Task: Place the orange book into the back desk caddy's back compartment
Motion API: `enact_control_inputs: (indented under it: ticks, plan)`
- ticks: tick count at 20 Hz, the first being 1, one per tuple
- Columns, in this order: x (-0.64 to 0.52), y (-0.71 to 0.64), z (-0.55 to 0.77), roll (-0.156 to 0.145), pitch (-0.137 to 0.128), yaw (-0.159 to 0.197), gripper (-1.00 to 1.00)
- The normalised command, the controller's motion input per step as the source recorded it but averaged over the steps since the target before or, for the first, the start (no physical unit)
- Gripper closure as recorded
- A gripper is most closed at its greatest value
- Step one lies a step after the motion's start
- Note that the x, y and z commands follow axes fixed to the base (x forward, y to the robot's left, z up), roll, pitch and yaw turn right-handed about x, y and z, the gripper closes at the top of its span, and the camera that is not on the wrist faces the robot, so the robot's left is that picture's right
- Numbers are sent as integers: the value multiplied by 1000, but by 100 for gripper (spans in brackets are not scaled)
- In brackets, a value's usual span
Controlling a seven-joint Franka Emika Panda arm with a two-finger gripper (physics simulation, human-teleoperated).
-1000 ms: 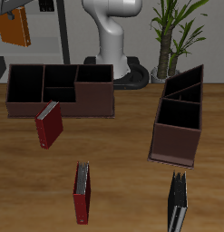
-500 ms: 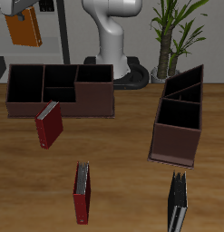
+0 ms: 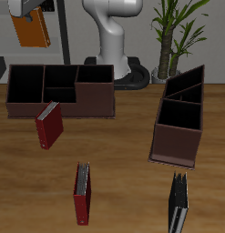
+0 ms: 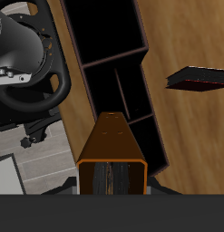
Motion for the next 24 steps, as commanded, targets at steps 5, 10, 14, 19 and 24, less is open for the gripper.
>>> enact_control_inputs:
  ticks: [5,10,14,19,24]
  plan:
    - [15,170,-53,52,10,68,100]
    - [-3,93,4,39,-13,79,100]
    - [-14,120,-52,47,5,66,100]
    - [-10,106,-60,36,2,61,100]
    - [-28,148,-113,51,-7,109,100]
